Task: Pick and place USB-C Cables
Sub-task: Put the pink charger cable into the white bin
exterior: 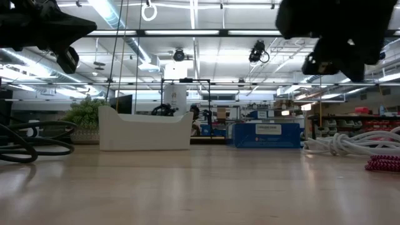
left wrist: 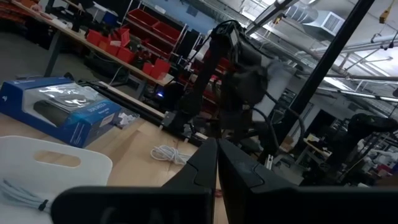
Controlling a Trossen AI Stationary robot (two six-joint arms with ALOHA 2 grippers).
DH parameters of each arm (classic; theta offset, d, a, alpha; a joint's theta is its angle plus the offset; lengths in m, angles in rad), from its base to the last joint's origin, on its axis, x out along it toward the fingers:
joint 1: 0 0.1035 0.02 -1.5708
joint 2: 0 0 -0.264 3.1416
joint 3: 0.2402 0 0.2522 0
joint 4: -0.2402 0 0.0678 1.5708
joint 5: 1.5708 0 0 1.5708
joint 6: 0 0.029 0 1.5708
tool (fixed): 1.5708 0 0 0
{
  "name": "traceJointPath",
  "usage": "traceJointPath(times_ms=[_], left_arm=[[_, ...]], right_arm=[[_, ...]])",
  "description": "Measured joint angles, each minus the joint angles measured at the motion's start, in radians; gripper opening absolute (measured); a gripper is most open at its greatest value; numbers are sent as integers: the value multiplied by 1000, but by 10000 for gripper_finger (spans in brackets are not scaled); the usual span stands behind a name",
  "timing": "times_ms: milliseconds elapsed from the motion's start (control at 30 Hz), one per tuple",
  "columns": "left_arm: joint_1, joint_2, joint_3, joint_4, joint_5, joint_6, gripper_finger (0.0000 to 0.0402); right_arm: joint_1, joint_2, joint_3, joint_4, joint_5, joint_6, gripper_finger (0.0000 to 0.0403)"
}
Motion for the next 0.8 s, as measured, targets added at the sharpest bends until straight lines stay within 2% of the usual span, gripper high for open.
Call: traceJointPath(times_ms=[133, 300, 400, 533, 700, 800], left_arm=[[0, 0, 0, 0, 0, -24, 21], [0, 0, 0, -6, -11, -24, 21], [0, 0, 0, -6, -19, -37, 21], [0, 0, 0, -10, -19, -129, 21], [0, 0, 0, -15, -19, -136, 20], [0, 0, 0, -16, -19, -137, 21]], right_arm=[[96, -4, -51, 57, 81, 40, 165], [211, -4, -97, 145, 270, 136, 200], [254, -4, -123, 215, 334, 194, 213], [317, -4, -155, 287, 447, 264, 219], [383, -4, -185, 327, 630, 309, 217], [408, -4, -222, 393, 685, 309, 217]])
